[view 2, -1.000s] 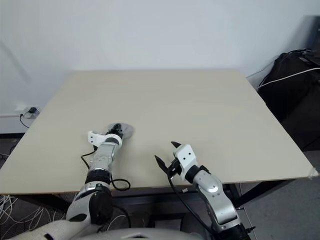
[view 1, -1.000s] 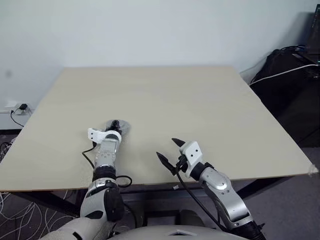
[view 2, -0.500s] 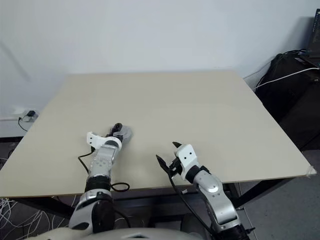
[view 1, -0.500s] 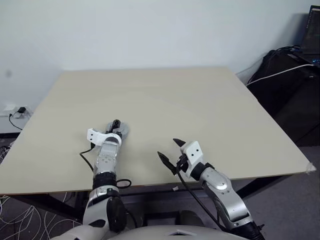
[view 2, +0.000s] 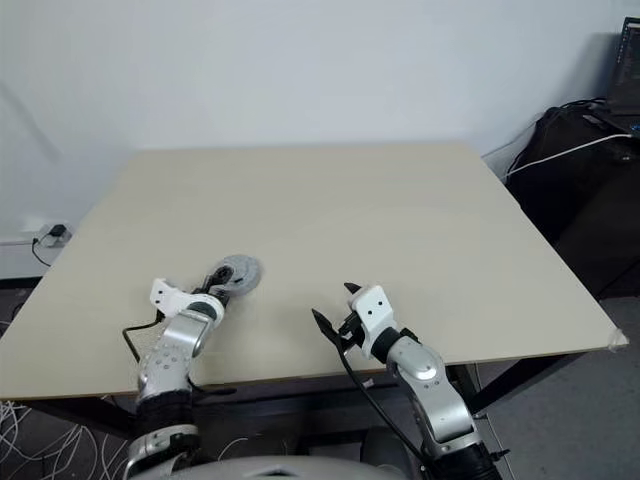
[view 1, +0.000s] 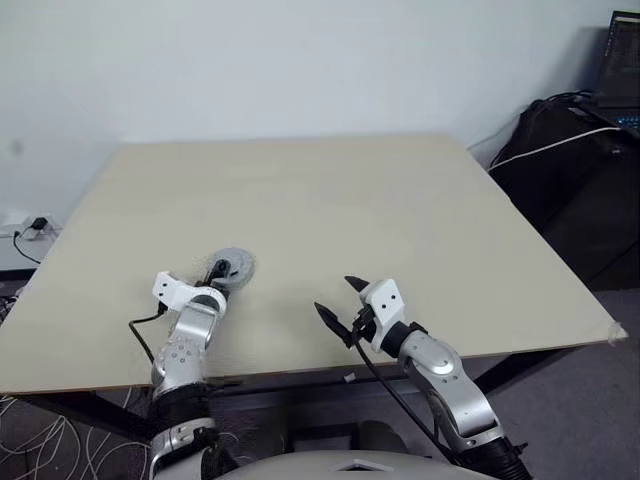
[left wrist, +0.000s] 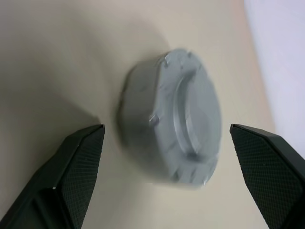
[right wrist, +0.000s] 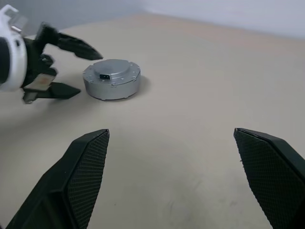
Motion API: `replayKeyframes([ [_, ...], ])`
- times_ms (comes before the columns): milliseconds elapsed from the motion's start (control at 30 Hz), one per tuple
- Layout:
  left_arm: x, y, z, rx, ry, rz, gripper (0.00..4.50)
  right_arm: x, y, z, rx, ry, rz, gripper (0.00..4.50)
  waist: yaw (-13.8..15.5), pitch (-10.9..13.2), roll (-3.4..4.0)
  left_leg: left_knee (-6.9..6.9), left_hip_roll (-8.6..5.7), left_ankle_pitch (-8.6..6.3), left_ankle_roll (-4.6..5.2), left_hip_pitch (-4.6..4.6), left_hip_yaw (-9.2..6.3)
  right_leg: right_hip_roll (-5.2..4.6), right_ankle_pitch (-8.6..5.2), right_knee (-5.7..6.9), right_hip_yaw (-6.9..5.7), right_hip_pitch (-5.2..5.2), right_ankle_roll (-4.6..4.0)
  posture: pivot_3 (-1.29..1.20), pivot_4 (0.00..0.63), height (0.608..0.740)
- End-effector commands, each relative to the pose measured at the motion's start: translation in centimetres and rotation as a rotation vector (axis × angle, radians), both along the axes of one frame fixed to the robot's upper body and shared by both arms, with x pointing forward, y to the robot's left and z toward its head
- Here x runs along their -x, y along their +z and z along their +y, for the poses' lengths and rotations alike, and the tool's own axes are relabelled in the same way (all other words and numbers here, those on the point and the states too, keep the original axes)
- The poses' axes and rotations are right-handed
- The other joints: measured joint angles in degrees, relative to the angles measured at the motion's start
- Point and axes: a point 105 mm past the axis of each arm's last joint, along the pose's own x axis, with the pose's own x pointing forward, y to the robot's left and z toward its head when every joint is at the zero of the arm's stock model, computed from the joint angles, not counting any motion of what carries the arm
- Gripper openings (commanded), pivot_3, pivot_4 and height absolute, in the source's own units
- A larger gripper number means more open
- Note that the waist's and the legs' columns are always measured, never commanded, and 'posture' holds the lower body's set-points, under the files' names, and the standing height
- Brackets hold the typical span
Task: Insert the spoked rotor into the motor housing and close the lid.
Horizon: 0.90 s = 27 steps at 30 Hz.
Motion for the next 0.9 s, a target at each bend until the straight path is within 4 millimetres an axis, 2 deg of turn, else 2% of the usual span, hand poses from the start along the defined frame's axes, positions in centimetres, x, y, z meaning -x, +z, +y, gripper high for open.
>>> replayKeyframes([
  [33, 2.6, -0.6, -5.7, 0.028, -0.200, 0.016, 4.48, -0.1, 1.4, -0.2, -0.046, -0.008, -0.032, 4.50, 0.3, -0.2, 0.22, 0.00, -0.02, -0.04, 0.04, 0.01, 0.02, -0.03, -0.02, -0.01, 0.02, 0.01, -0.03, 0.00, 0.000, 0.740],
  [167, 3.5, 1.5, -5.5, -0.240, -0.333, -0.115, 4.48, 0.1, 1.0, -1.1, -0.049, -0.074, -0.043, 4.50, 1.5, -0.2, 0.34, -0.01, -0.08, -0.08, 0.08, -0.02, 0.03, -0.10, -0.34, -0.04, 0.02, 0.06, -0.31, 0.00, 0.000, 0.740],
  [267, 3.7, 3.0, -4.1, -0.587, -0.369, -0.244, 4.48, 0.2, 0.5, -2.1, -0.054, -0.185, -0.078, 4.50, 1.6, -0.1, 0.33, -0.01, -0.04, -0.07, 0.05, -0.03, 0.03, -0.08, -0.37, -0.02, 0.00, 0.03, -0.31, 0.00, 0.000, 0.740],
  [333, 4.0, 3.3, -3.3, -0.762, -0.349, -0.280, 4.48, 0.4, 0.3, -2.9, -0.063, -0.253, -0.092, 4.50, 1.6, -0.1, 0.36, -0.10, 0.02, -0.05, -0.02, -0.02, 0.03, -0.06, -0.40, 0.00, 0.00, -0.02, -0.35, 0.00, 0.000, 0.740],
  [467, 4.5, 3.5, -2.1, -0.973, -0.272, -0.314, 4.48, 0.8, 0.2, -4.7, -0.056, -0.368, -0.156, 4.50, 1.7, 0.0, 0.47, -0.19, 0.01, -0.04, -0.03, -0.02, 0.04, -0.10, -0.41, -0.03, 0.02, -0.05, -0.35, 0.00, 0.000, 0.740],
  [733, 5.4, 4.1, -2.5, -1.154, -0.198, -0.445, 4.48, 2.3, 0.4, -7.2, -0.036, -0.566, -0.242, 4.50, 1.9, 0.0, 0.47, -0.34, 0.00, -0.05, 0.00, -0.05, 0.01, -0.13, -0.50, -0.08, -0.02, -0.11, -0.29, 0.00, 0.000, 0.740],
  [900, 5.7, 3.9, -3.2, -1.127, -0.235, -0.491, 4.48, 2.7, 0.5, -6.6, -0.065, -0.562, -0.185, 4.50, 1.8, 0.1, 0.54, -0.32, 0.00, -0.06, 0.00, -0.05, 0.01, -0.15, -0.52, -0.05, -0.03, -0.09, -0.29, 0.00, 0.000, 0.740],
])
